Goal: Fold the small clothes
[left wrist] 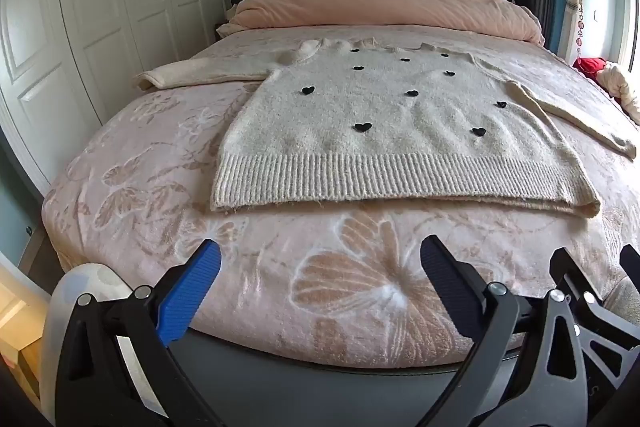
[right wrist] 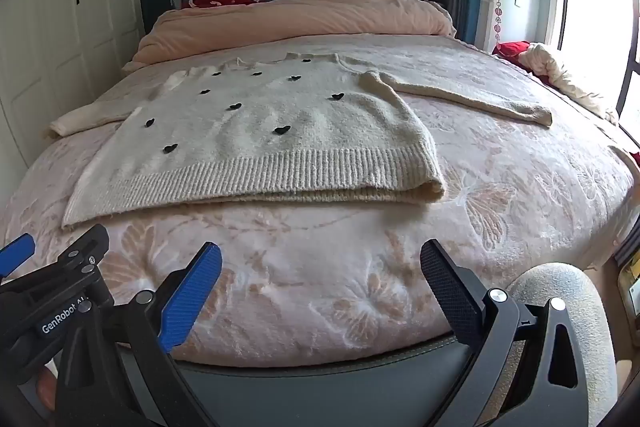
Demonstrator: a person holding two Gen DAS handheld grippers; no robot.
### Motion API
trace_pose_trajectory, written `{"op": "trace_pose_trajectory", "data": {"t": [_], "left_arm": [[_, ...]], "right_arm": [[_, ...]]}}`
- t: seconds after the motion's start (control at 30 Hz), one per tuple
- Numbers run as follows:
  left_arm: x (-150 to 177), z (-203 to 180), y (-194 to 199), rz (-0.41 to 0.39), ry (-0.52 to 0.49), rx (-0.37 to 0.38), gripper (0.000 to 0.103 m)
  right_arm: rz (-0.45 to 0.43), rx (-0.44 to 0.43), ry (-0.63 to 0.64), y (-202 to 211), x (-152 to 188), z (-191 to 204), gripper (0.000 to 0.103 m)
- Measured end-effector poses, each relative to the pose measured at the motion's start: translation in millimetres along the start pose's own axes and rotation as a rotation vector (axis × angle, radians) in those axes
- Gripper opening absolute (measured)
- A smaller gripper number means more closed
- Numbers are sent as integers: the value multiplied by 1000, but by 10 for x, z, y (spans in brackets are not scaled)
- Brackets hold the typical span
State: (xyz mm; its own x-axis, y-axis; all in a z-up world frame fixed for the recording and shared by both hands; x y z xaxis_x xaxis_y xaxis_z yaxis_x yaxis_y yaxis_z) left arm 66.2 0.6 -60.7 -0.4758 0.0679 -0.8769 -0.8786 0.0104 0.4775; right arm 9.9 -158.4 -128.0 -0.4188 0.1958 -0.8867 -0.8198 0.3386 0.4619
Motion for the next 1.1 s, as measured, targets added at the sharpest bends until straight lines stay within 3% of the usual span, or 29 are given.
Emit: {"op": "trace_pose_trajectory", "data": {"t": [1.1], "left_arm": [[37,8,-50,8,-35,-16,97]], "right_arm": [[34,6,-15,-27,57,-18,98]]}}
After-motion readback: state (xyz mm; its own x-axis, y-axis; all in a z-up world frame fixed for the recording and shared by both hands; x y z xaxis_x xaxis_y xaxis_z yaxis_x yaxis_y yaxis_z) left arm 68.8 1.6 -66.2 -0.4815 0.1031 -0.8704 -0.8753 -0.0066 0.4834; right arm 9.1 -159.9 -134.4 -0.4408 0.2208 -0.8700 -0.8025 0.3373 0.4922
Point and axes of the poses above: each gripper's, at about its wrist camera, not at the fingertips, and y roughly against the way its jaws point, z to its left, x to its underside, the point moved 9 cm from there along -y, roughly the way its jaws point, and after that the axes turned 14 degrees about -z, right-handed, at the moved point
